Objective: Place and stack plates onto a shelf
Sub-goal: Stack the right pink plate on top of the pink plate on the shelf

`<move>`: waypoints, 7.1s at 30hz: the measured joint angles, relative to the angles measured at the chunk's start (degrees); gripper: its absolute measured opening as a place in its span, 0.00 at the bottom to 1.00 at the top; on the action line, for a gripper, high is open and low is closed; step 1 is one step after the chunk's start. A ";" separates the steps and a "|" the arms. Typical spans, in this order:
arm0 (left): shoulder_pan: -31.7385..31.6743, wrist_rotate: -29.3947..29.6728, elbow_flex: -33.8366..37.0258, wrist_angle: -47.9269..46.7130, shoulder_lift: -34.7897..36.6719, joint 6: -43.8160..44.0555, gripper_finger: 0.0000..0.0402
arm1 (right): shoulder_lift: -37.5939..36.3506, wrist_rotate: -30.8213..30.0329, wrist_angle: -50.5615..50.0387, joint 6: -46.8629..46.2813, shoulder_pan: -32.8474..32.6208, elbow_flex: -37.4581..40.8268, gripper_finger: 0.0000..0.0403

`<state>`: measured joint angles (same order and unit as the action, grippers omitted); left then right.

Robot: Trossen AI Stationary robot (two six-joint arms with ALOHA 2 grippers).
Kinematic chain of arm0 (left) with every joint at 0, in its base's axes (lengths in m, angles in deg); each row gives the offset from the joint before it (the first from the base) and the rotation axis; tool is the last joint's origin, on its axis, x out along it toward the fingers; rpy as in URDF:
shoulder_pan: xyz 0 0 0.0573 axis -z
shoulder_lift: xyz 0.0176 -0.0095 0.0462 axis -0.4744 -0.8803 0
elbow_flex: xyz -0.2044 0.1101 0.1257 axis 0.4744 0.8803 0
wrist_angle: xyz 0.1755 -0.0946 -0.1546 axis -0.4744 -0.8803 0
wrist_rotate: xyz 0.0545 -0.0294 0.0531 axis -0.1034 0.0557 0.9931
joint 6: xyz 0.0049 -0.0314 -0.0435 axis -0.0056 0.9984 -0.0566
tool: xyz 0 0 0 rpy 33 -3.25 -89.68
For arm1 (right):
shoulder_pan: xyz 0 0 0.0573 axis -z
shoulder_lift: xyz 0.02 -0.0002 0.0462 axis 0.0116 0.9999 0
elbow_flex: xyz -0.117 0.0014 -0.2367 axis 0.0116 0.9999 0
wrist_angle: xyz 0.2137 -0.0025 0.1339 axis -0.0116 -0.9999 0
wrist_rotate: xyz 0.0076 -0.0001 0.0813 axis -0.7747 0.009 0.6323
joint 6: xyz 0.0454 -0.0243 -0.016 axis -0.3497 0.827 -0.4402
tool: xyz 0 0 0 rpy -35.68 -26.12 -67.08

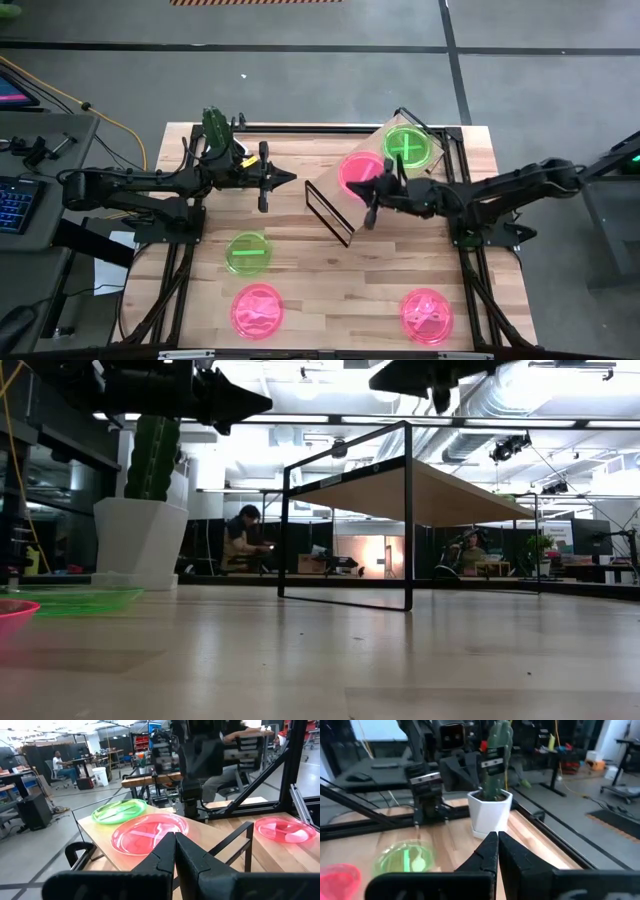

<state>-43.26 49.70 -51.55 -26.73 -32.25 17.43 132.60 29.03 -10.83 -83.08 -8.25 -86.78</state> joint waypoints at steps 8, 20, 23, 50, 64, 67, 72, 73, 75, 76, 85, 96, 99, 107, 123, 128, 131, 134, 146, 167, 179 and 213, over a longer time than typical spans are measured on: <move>-0.02 0.02 0.00 1.36 0.00 -1.39 0.00 | 0.00 -0.14 7.45 -0.38 -0.30 5.54 0.00; -0.02 0.09 0.00 1.14 0.00 -2.49 0.00 | 0.00 -0.11 7.82 -0.36 -0.14 4.29 0.00; -0.02 0.09 0.00 0.74 0.00 -2.48 0.00 | 0.00 -0.12 9.20 -0.36 0.10 4.29 0.00; -0.02 0.28 0.00 0.90 0.00 -2.57 0.00 | 2.96 16.27 -60.37 -76.50 -31.94 -4.90 0.34; -0.02 0.28 0.00 0.80 0.00 -2.40 0.00 | 16.32 34.16 -60.57 -81.36 -36.50 -2.24 0.35; -0.02 0.28 0.00 0.43 0.00 -2.43 0.00 | 17.87 35.71 -60.63 -81.09 -36.94 -2.24 0.35; -0.02 0.28 0.00 0.35 0.00 -2.43 0.00 | 19.75 36.11 -60.59 -79.82 -37.21 -2.24 0.35; -0.02 0.28 0.00 0.35 0.00 -2.43 0.00 | 20.04 36.20 -60.51 -79.34 -37.21 -2.24 0.35; -0.02 0.28 0.00 0.35 0.00 -2.43 0.00 | 20.51 36.63 -60.41 -77.88 -37.21 -2.24 0.35; -0.02 0.28 0.00 0.35 0.00 -2.44 0.00 | 20.71 36.80 -60.38 -77.24 -37.19 -2.24 0.35; -0.02 0.28 0.00 0.37 0.00 -2.45 0.00 | 20.72 36.88 -60.87 -69.70 -37.19 -2.24 0.08; 0.00 0.26 0.00 0.37 0.00 -2.40 0.00 | 18.78 34.79 -55.52 -65.21 -34.07 -2.18 0.00; 0.00 0.26 0.00 0.37 0.00 -2.38 0.00 | 17.16 33.10 -52.45 -64.60 -32.53 -2.18 0.00; 0.02 0.15 0.00 0.18 0.00 -2.27 0.00 | 13.32 30.30 -45.86 -61.70 -28.82 -2.18 0.00; 0.00 0.04 0.00 -0.94 0.00 -1.40 0.00 | 10.97 21.97 -52.04 -71.89 -31.31 -1.52 0.00; 0.00 0.03 0.00 -0.93 0.00 -1.40 0.00 | 10.97 12.72 -43.41 -82.57 -38.46 2.85 0.00; 0.00 0.04 0.00 -0.92 0.00 -1.40 0.00 | 10.97 5.40 -37.25 -89.54 -42.36 6.53 0.01; 0.00 0.04 0.00 -0.83 0.00 -1.42 0.00 | 10.99 -2.43 -31.27 -94.05 -44.78 9.73 0.05; 0.00 0.04 0.00 -0.36 0.00 -1.42 0.00 | 14.71 -4.21 -22.53 -92.74 -45.70 12.34 0.41; -0.02 0.09 0.00 -0.40 0.00 -1.44 0.00 | 22.56 -1.92 -13.09 -83.38 -45.38 12.21 0.40; -0.02 0.09 0.00 -0.41 0.00 -1.44 0.00 | 22.60 -1.11 -14.50 -79.74 -45.38 12.18 0.25; 0.00 0.09 0.00 -0.11 0.00 -0.02 0.00 | 19.45 14.39 -6.04 -65.23 -33.02 12.27 0.00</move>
<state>-43.26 49.79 -51.55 -26.84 -32.25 17.41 152.05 43.41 -16.86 -148.31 -41.27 -74.51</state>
